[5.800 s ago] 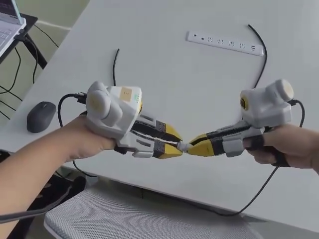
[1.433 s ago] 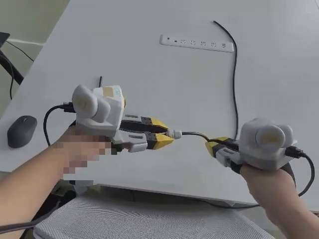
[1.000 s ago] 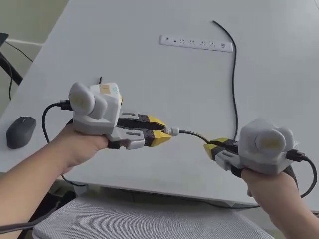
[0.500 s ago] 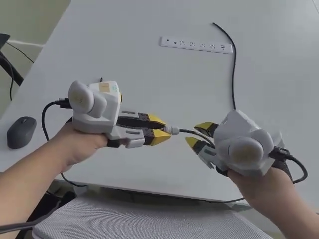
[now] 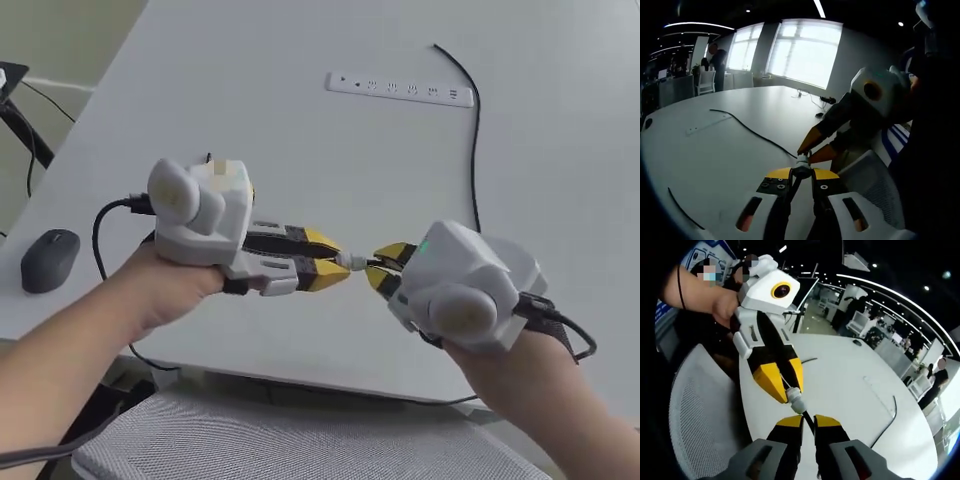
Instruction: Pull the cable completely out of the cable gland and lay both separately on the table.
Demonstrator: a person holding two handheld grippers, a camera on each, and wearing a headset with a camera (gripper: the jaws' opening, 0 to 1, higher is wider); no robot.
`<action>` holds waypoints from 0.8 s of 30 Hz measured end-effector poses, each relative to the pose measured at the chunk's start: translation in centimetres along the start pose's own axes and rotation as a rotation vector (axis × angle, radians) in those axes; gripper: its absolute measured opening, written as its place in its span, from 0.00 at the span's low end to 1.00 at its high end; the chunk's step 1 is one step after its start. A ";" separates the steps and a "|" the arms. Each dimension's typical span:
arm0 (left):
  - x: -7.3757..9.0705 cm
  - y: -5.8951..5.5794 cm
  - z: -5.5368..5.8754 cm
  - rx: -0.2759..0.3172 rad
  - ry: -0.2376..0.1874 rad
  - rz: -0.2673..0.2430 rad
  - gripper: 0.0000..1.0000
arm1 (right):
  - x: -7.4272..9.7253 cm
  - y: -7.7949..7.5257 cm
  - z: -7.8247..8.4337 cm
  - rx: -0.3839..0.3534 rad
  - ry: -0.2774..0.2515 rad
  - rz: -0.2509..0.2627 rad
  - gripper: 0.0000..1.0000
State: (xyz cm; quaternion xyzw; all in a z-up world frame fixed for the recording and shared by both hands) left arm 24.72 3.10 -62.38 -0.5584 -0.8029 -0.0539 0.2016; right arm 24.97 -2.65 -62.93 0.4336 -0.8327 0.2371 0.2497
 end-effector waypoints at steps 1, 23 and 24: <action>0.0 0.0 0.0 0.001 0.000 0.000 0.15 | 0.0 0.0 0.0 -0.001 0.002 0.000 0.03; -0.1 -0.2 -0.3 -0.013 -0.002 -0.004 0.15 | 0.3 -2.6 3.1 -0.332 0.020 0.035 0.02; -0.2 -0.2 -0.2 -0.014 0.001 -0.004 0.15 | 0.2 -2.7 3.4 -0.342 0.023 0.038 0.01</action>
Point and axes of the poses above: the centre of the closed fingertips' face, and the gripper's own axes: x roughly backward along the fingers, y roughly to its left, z roughly out of its underside, the point moved 3 cm from there along x, roughly backward along the fingers, and after that the axes turned 8 degrees about -x, right-handed, at the moved point
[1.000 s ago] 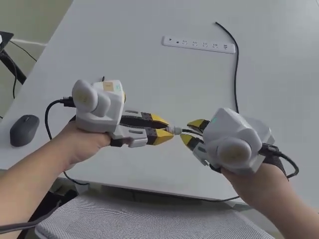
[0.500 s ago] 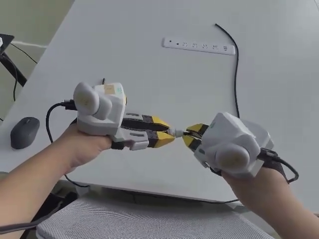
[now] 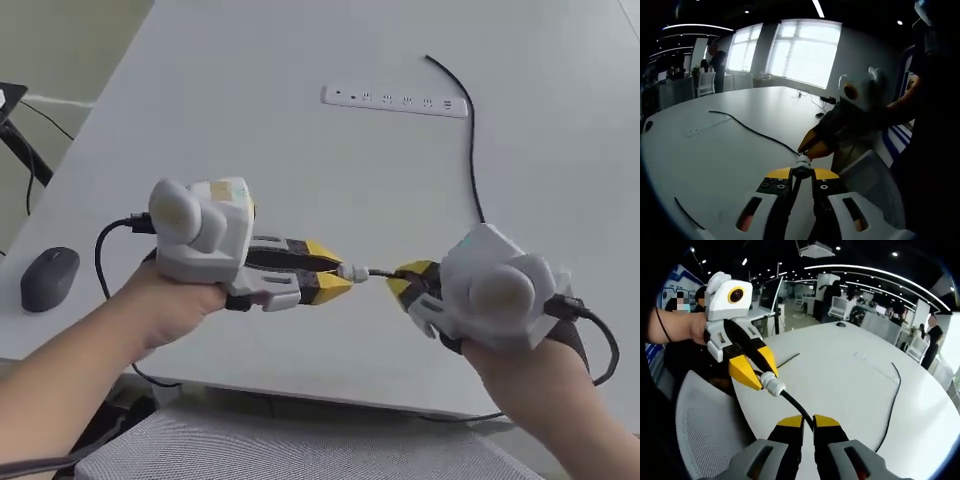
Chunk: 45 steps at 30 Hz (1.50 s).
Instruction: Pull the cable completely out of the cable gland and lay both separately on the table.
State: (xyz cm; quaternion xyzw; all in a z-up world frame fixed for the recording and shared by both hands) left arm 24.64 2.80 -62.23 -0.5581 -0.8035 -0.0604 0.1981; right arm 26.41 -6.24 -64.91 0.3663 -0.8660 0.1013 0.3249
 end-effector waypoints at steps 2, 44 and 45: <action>0.0 0.0 0.0 -0.005 0.003 0.000 0.15 | -0.1 -0.4 0.7 -0.067 0.003 0.005 0.01; 0.0 0.5 0.0 -0.009 -0.001 -0.019 0.15 | -0.3 -2.5 4.8 -0.164 0.057 0.092 0.03; 0.1 0.6 0.0 -0.003 -0.002 -0.019 0.15 | -0.1 -2.1 4.3 -0.147 0.034 0.071 0.04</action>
Point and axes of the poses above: the centre of the closed fingertips' face, and the gripper's own axes: x roughly backward along the fingers, y roughly to its left, z roughly out of its underside, the point moved 3 cm from there along x, roughly backward along the fingers, and after that the axes turned 8 degrees about -x, right-handed, at the moved point
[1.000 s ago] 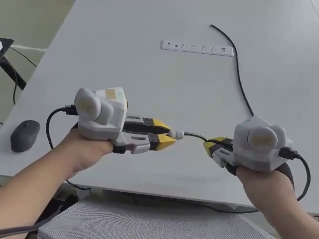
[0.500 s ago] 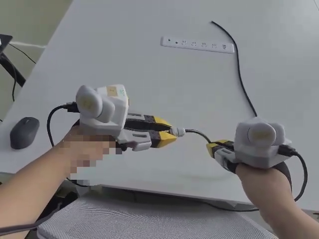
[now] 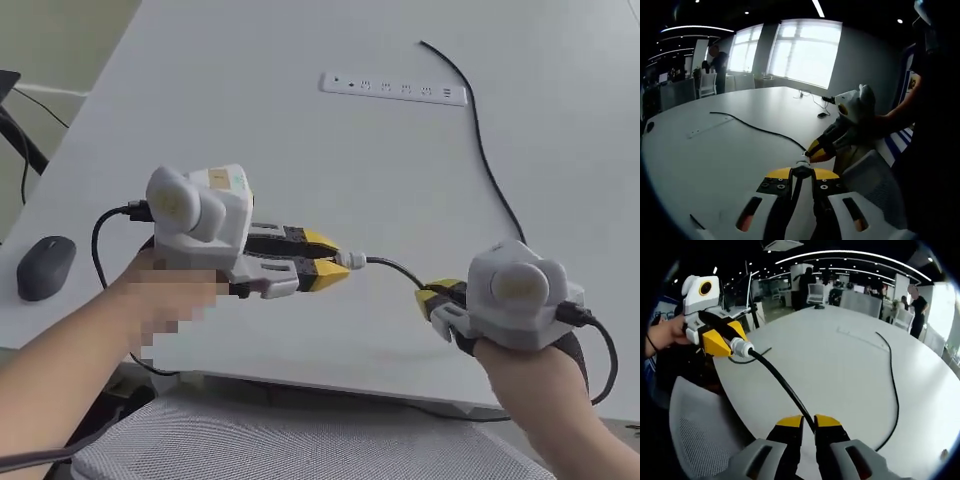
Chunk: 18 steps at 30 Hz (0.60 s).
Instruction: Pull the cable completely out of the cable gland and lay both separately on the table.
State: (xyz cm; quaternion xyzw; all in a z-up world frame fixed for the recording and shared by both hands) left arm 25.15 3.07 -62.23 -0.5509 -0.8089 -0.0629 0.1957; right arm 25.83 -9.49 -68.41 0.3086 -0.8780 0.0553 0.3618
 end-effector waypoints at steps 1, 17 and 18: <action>0.1 0.0 0.0 0.004 -0.001 -0.001 0.15 | 0.1 0.1 -0.1 0.002 -0.001 -0.004 0.07; 0.2 -0.1 0.2 -0.004 0.015 0.012 0.15 | 0.9 4.9 -5.5 0.485 -0.085 -0.092 0.12; 0.2 -0.2 0.2 -0.006 0.017 0.014 0.15 | 0.9 5.2 -5.6 0.512 -0.077 -0.100 0.11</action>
Point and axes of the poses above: the centre of the closed fingertips' face, and the gripper's own axes: x roughly backward along the fingers, y roughly to its left, z roughly out of its underside, the point moved 3 cm from there along x, roughly backward along the fingers, and after that the axes turned 8 degrees about -x, right-handed, at the moved point
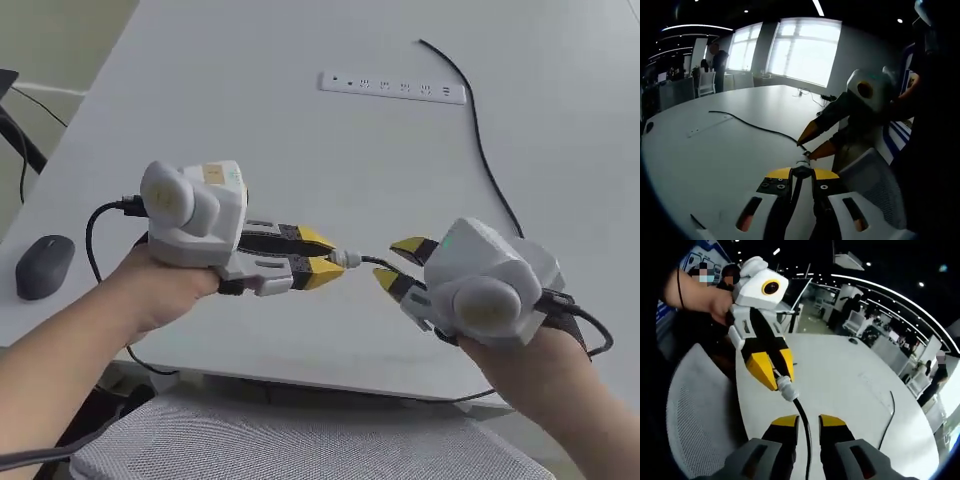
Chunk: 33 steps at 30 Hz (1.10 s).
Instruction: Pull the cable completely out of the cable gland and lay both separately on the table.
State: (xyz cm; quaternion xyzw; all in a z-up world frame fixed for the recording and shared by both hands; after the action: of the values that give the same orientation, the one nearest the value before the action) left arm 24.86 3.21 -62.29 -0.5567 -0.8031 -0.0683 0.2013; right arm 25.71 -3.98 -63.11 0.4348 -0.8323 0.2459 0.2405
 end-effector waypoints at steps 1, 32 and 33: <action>0.0 0.0 0.0 -0.002 0.001 0.001 0.15 | 0.0 0.1 -0.1 0.008 0.001 -0.004 0.10; 0.0 0.2 0.3 -0.009 0.009 -0.005 0.15 | -1.0 -0.2 1.0 -0.052 0.041 -0.014 0.00; 0.1 0.2 0.3 -0.009 0.009 -0.007 0.15 | -1.0 -0.4 1.3 -0.093 0.042 -0.005 0.00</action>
State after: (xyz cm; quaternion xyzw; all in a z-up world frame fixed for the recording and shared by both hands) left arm 24.95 3.46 -62.59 -0.5546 -0.8036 -0.0752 0.2023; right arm 26.27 -4.35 -64.62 0.4200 -0.8364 0.2155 0.2786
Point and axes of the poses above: the centre of the closed fingertips' face, and the gripper's own axes: x roughly backward along the fingers, y roughly to its left, z roughly out of its underside, the point moved 3 cm from there along x, roughly backward along the fingers, and after that the axes turned 8 degrees about -x, right-handed, at the moved point
